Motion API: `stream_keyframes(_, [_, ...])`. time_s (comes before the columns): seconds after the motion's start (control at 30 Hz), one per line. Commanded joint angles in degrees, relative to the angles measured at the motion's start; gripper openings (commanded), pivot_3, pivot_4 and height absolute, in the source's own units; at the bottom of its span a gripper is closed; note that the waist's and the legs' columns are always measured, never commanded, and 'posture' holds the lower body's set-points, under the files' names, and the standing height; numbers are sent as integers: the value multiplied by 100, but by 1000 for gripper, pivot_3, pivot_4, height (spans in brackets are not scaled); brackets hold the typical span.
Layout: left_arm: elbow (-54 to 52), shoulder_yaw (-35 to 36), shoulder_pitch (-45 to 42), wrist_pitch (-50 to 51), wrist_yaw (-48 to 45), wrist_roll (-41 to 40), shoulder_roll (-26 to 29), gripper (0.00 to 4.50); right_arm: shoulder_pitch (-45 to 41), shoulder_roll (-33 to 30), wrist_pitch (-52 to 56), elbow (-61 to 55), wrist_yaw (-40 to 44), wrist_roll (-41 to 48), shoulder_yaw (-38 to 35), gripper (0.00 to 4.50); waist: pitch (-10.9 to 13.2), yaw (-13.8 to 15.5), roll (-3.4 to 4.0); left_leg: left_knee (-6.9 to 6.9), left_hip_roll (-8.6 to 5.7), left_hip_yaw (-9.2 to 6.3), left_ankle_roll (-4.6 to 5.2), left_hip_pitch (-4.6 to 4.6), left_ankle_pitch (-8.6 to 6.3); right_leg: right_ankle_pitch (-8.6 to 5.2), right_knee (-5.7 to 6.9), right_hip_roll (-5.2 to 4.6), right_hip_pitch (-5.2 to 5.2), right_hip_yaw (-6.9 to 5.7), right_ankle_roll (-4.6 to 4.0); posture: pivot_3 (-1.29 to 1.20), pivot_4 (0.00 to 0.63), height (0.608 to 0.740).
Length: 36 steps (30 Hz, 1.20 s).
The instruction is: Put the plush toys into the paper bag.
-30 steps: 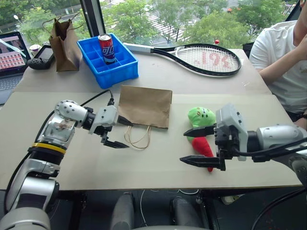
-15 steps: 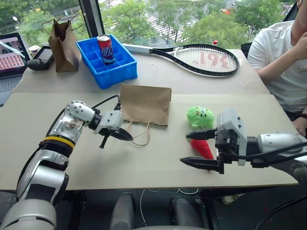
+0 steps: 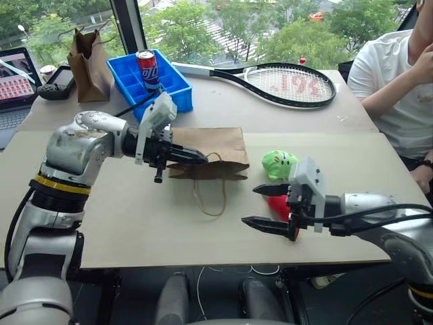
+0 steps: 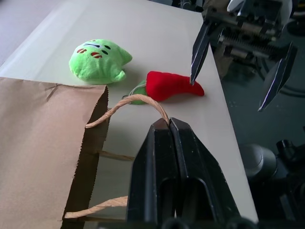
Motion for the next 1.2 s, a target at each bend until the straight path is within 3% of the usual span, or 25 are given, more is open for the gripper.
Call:
stream_keyframes(0.03, [-400,376,-312,951,610,-446,-219,0,-137,463,-358,176,-508,-652,304,3116,1,-14,2,0,-1,-2,2,0,3,-1,1,2,-2,1,2,0,150,740])
stream_keyframes(0.33, [-587,576,-676,2063,1342,-1032,-724,0,-795,1708,-585,1152,-1502,-1978,948,57,1,-76,2,0,7,-21,2,1,7,5,7,41,-2,29,-9,0,150,740])
stream_keyframes(0.5, [-336,799,-990,2436,1696,-1258,-1037,0,-989,2398,-939,2148,-1753,-2576,1236,57,1,-74,2,-3,7,-25,2,1,7,9,7,49,-1,41,-18,0,150,740])
stream_keyframes(0.8, [638,1415,-1755,2704,2247,-1330,-1239,0,-991,2886,-1798,3275,-1644,-3347,1479,57,1,-85,2,-8,2,-23,2,0,7,16,7,57,-5,63,-29,0,150,740])
stream_keyframes(1.2, [1335,1231,-2906,1892,1840,-915,-589,0,-890,2867,-1944,3281,-1133,-3815,1736,57,2,-101,3,-26,1,-22,-4,1,10,15,5,61,-11,71,-28,0,150,740])
